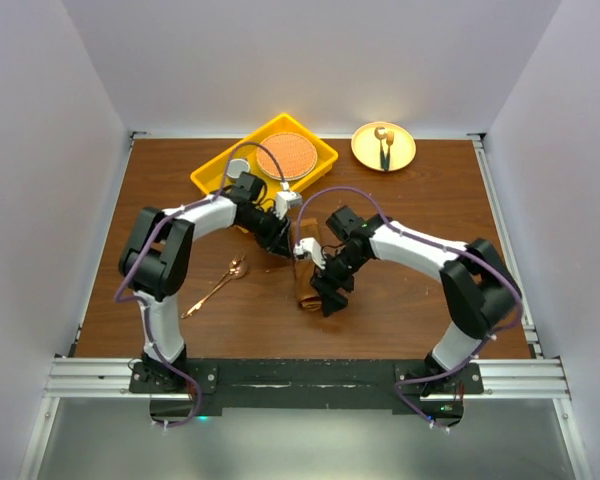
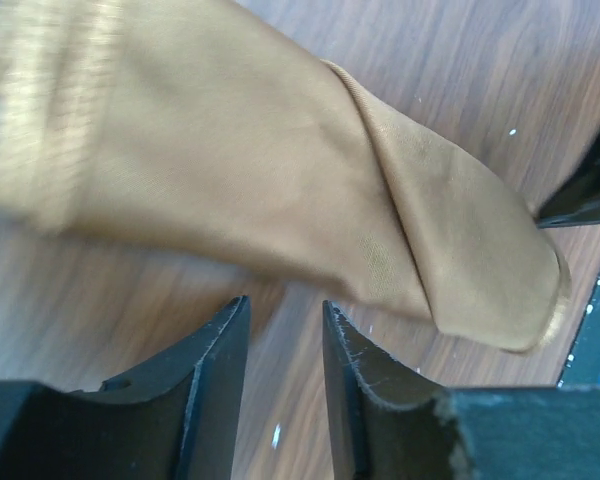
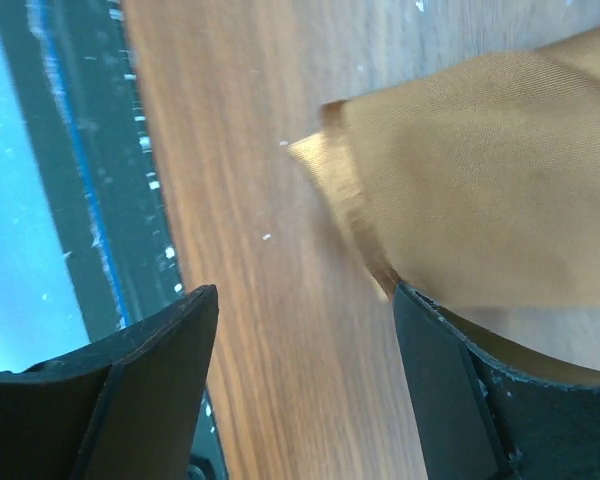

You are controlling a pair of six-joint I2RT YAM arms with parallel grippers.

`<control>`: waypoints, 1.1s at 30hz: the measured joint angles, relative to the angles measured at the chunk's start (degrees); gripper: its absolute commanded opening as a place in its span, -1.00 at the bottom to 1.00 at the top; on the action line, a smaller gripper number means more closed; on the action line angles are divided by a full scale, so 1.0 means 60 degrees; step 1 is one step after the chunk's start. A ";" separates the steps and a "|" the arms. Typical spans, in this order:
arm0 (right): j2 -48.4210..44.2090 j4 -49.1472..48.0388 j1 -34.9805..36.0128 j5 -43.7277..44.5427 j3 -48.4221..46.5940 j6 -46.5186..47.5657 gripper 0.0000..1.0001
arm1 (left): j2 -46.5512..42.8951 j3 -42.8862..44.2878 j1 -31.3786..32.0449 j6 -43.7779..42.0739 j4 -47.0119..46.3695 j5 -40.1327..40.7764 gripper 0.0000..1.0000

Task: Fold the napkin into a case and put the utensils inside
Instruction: Rotate the smaller rectangle-folded napkin at the center of the board, then move the smaller rectangle folded napkin to the center of the board.

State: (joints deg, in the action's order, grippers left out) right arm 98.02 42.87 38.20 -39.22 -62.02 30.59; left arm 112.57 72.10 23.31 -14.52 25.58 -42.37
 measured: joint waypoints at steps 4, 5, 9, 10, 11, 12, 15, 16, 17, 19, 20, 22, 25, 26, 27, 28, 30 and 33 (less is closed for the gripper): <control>-0.1355 0.0441 -0.0364 -0.0390 -0.0149 0.0379 0.07 | -0.0885 -0.0018 -0.0601 0.0011 0.0280 -0.0171 -0.14; -0.1654 0.0499 -0.0503 -0.0470 -0.0266 0.0470 0.01 | -0.1195 -0.0058 -0.0747 0.0007 0.0302 -0.0215 -0.14; -0.1989 0.0331 -0.0809 -0.0699 -0.0823 0.0539 -0.31 | -0.2543 -0.0466 -0.1315 0.0109 0.0233 -0.0397 -0.16; -0.1741 0.0284 -0.0805 -0.0718 -0.1013 0.0503 -0.35 | -0.2838 -0.0634 -0.1464 0.0178 0.0168 -0.0415 -0.16; -0.1432 0.0229 -0.0801 -0.0729 -0.1177 0.0499 -0.36 | -0.3060 -0.0790 -0.1581 0.0266 0.0120 -0.0419 -0.16; -0.1060 0.0160 -0.0787 -0.0725 -0.1315 0.0499 -0.36 | -0.3253 -0.0940 -0.1723 0.0328 0.0095 -0.0415 -0.16; 0.0069 -0.0004 -0.0743 -0.0637 -0.1439 0.0477 -0.35 | -0.3625 -0.1344 -0.2182 0.0408 0.0120 -0.0375 -0.15; 0.0306 -0.0018 -0.0729 -0.0597 -0.1435 0.0474 -0.36 | -0.3683 -0.1421 -0.2328 0.0393 0.0193 -0.0324 -0.15; 0.0557 -0.0087 -0.0707 -0.0554 -0.1432 0.0463 -0.35 | -0.3730 -0.1486 -0.2503 0.0313 0.0317 -0.0248 -0.14; 0.0801 -0.0219 -0.0652 -0.0463 -0.1424 0.0426 -0.35 | -0.3789 -0.1526 -0.2718 0.0120 0.0590 -0.0018 -0.13; 0.0878 -0.0328 -0.0590 -0.0401 -0.1421 0.0390 -0.35 | -0.3821 -0.1537 -0.2816 -0.0076 0.0798 0.0175 -0.13; 0.1005 -0.0590 -0.0437 -0.0353 -0.1395 0.0284 -0.34 | -0.3923 -0.1545 -0.2896 -0.0525 0.1228 0.0616 -0.13; 0.1239 -0.1133 -0.0149 -0.0266 -0.1231 0.0022 -0.32 | -0.4197 -0.1759 -0.2903 -0.1220 0.1756 0.1264 -0.13; 0.1311 -0.1319 -0.0055 -0.0200 -0.1144 -0.0106 -0.30 | -0.4288 -0.1865 -0.2903 -0.1362 0.1876 0.1457 -0.13; 0.1392 -0.1472 0.0018 -0.0138 -0.1071 -0.0222 -0.29 | -0.4375 -0.1989 -0.2903 -0.1530 0.1978 0.1665 -0.13; 0.1490 -0.1676 0.0095 -0.0087 -0.0984 -0.0382 -0.27 | -0.4470 -0.2138 -0.2903 -0.1679 0.2058 0.1902 -0.13; 0.1683 -0.2014 0.0222 -0.0018 -0.0889 -0.0721 -0.24 | -0.4590 -0.2401 -0.2903 -0.1851 0.2200 0.2320 -0.10; 0.1818 -0.2597 0.0335 -0.0029 -0.0889 -0.1384 -0.15 | -0.4608 -0.2699 -0.2900 -0.2036 0.2255 0.2798 -0.10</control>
State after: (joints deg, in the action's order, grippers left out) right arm 108.92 27.29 40.21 -39.40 -67.35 22.28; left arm 84.93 55.90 5.91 -26.74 39.11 -25.58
